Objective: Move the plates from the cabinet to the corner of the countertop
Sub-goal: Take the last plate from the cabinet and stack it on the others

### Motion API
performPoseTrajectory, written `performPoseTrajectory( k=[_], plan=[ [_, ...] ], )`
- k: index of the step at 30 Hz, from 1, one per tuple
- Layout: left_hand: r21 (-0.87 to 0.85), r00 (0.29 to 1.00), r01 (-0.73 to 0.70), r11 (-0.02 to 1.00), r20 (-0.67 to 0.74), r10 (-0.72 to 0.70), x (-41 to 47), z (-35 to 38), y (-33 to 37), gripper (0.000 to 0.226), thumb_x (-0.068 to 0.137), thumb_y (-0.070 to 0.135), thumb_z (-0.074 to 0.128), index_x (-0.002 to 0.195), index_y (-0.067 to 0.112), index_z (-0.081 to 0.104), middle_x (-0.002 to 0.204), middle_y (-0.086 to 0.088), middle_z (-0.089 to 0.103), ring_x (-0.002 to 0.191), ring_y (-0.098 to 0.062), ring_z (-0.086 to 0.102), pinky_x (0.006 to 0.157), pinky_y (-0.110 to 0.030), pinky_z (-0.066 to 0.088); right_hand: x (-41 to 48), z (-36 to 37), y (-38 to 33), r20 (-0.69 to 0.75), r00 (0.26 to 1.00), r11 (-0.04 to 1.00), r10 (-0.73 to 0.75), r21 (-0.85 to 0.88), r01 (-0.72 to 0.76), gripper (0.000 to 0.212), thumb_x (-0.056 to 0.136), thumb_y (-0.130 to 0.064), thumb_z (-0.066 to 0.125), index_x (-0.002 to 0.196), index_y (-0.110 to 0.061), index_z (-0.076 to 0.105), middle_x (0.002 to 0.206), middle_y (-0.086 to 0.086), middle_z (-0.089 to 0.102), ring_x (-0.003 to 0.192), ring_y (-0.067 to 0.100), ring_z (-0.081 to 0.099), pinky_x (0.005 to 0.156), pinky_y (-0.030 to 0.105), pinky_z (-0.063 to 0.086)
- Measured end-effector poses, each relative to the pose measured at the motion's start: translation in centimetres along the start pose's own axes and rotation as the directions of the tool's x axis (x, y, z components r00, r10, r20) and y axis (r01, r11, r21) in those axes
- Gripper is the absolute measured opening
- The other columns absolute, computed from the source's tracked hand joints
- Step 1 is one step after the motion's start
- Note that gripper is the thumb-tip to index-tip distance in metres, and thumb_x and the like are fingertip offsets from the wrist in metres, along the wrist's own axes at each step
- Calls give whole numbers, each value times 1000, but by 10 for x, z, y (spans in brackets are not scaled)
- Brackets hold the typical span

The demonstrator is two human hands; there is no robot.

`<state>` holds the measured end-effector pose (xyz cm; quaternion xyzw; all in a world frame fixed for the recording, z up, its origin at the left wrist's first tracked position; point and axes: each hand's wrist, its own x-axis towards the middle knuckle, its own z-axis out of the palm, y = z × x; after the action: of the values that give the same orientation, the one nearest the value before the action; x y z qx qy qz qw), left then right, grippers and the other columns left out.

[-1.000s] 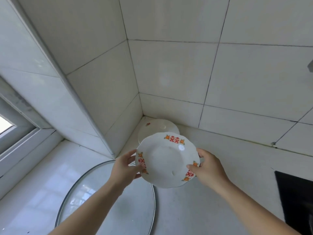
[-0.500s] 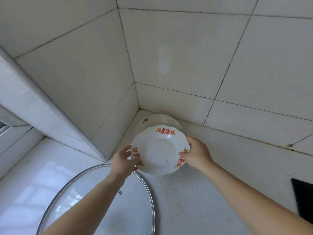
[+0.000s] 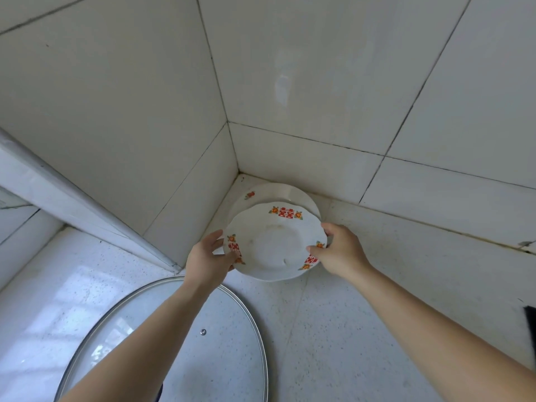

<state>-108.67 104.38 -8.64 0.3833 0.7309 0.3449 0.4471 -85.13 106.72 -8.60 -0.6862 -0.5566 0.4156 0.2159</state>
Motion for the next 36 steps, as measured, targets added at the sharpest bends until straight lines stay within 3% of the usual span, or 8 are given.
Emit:
performPoseTrajectory(
  k=[4, 7, 10, 17, 22, 30, 36],
  plan=[
    [89, 997, -60, 994, -36, 63, 2, 2, -5, 54, 79, 10, 70, 129, 15, 53, 124, 0, 62, 92, -19, 67, 78, -34, 54, 6, 1, 5, -27, 1000, 1000, 12, -15, -12, 53, 76, -20, 73, 125, -15, 54, 124, 9, 52, 101, 24, 60, 83, 32, 49],
    [96, 999, -37, 995, -33, 41, 5, 3, -7, 62, 79, 14, 72, 135, 18, 46, 131, -1, 55, 114, -21, 57, 91, -41, 50, 8, 0, 5, -32, 999, 1000, 30, 9, -30, 65, 77, -23, 72, 135, -16, 44, 134, 7, 47, 105, 22, 59, 88, 33, 49],
    [45, 1000, -9, 999, 11, 9, 8, 5, -5, 64, 82, 13, 69, 138, 19, 40, 137, 1, 49, 117, -23, 54, 94, -49, 49, 9, 0, 4, -32, 999, 998, 34, 50, -33, 63, 81, -20, 70, 137, -16, 42, 135, 5, 51, 108, 21, 60, 85, 30, 48],
    [-53, 997, -11, 999, 74, 14, 17, 9, -4, 52, 85, 0, 58, 132, 18, 48, 117, 8, 55, 93, -20, 62, 68, -28, 52, 14, 6, 1, -57, 998, 994, 8, 111, -1, 51, 83, -13, 66, 131, -19, 50, 123, 0, 62, 102, 12, 57, 78, 20, 43],
    [-13, 998, -46, 999, 35, 46, 26, 13, -7, 41, 85, 2, 58, 123, 19, 55, 96, 13, 60, 82, -14, 63, 80, -41, 56, 24, 11, 5, -87, 996, 992, -18, 125, 29, 51, 83, -12, 66, 130, -21, 52, 120, -2, 64, 99, 8, 56, 77, 18, 43],
    [-63, 1000, -15, 998, -12, 14, 41, 21, -12, 52, 86, 0, 56, 132, 22, 48, 108, 1, 57, 97, -27, 59, 73, -37, 55, 35, 23, 8, -144, 989, 991, -23, 126, 41, 57, 83, -11, 67, 136, -21, 47, 120, 0, 64, 104, 10, 59, 79, 16, 44],
    [-42, 1000, -8, 999, -20, 7, 42, 21, -11, 54, 85, 2, 59, 134, 20, 44, 115, -4, 57, 98, -28, 59, 70, -36, 55, 36, 25, 8, -158, 987, 994, -16, 108, 34, 59, 83, -13, 67, 136, -21, 46, 122, 1, 63, 111, 15, 58, 87, 25, 48]
  ],
)
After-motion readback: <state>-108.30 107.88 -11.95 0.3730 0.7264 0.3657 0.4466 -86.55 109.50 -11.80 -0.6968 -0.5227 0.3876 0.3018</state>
